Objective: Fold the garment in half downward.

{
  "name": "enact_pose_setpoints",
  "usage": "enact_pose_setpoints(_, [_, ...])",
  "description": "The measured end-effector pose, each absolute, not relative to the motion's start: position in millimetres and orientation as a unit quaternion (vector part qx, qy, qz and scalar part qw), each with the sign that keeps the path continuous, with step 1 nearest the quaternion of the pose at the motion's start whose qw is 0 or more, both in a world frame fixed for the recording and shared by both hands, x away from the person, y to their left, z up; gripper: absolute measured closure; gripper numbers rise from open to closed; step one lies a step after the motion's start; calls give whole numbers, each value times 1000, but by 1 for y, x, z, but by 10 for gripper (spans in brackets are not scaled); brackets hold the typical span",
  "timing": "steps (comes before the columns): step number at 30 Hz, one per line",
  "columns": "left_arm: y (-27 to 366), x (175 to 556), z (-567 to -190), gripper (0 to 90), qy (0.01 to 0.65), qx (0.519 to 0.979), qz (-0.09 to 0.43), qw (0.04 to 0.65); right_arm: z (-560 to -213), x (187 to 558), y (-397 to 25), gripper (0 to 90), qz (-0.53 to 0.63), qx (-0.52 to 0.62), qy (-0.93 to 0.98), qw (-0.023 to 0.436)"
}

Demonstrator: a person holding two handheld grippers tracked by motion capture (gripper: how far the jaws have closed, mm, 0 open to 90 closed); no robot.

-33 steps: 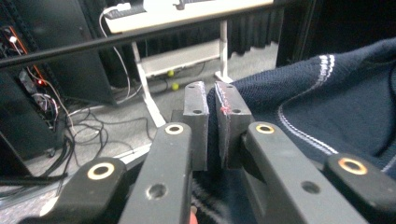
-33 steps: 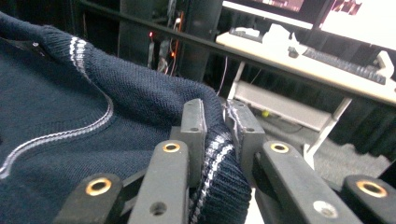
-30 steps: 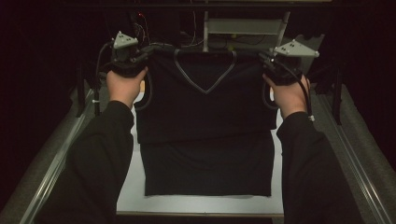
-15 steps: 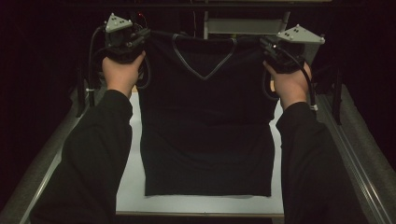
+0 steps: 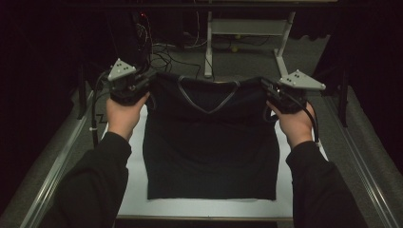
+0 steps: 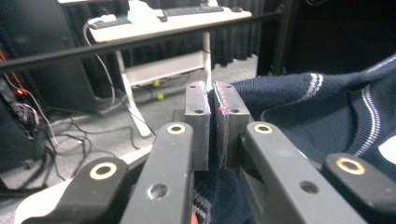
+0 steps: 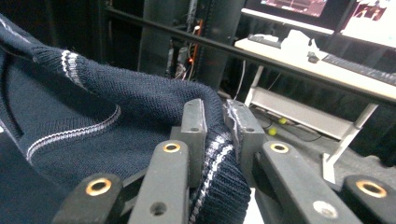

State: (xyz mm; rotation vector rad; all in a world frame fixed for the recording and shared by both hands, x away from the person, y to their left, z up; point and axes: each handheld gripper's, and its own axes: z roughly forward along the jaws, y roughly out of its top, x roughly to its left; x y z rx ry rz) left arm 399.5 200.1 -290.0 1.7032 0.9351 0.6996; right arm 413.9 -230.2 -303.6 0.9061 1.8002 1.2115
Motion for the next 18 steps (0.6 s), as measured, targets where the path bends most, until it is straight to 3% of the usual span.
enact_pose_setpoints(9, [211,337,-355,812,384,732,243,508,-355,357,-235,789,476,337,733,351])
enact_pose_setpoints(18, [212,286,-419,812,372,781,186,465,-418,306,-245,789,465,348,760,290])
